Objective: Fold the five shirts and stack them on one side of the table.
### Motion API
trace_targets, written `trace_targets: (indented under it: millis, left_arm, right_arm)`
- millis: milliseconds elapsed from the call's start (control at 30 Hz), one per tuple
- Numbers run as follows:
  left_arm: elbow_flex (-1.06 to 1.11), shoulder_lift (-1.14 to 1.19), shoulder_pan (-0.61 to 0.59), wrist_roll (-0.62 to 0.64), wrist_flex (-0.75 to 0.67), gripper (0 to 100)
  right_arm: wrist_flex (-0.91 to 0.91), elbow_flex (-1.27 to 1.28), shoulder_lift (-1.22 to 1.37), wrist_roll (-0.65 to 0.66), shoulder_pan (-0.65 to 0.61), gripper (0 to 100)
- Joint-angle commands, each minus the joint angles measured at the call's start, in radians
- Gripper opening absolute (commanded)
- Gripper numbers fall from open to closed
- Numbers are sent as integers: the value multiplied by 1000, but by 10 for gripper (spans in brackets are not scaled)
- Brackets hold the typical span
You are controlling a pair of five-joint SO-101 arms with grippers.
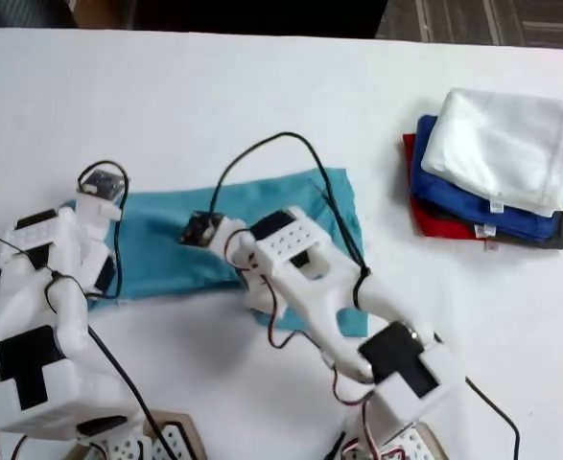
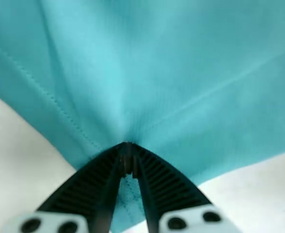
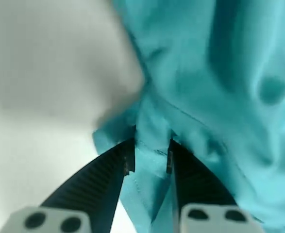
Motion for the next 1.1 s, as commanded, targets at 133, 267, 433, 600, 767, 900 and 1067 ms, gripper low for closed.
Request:
trace_targets:
  millis: [133, 267, 433, 600, 767, 900, 1067]
  left_arm:
    - [1, -5, -6, 8, -43, 25]
    - [1, -5, -6, 8, -43, 25]
    - [1, -5, -6, 8, -43, 25]
    - [1, -5, -6, 8, -43, 25]
    - [-1, -5, -6, 8, -43, 25]
    - [-1, -5, -6, 8, -44, 25]
    - [-1, -5, -6, 8, -44, 25]
  right_arm:
    - [-42, -11, 54, 0, 44, 119]
    - [-47, -12, 53, 0, 70, 56]
    - [-39, -38, 36, 0, 114, 19]
    - [5, -38, -91, 0, 108, 21]
    - [99, -38, -222, 0, 88, 21]
    - [162, -37, -269, -5, 84, 21]
    - [203, -12, -278, -8, 84, 21]
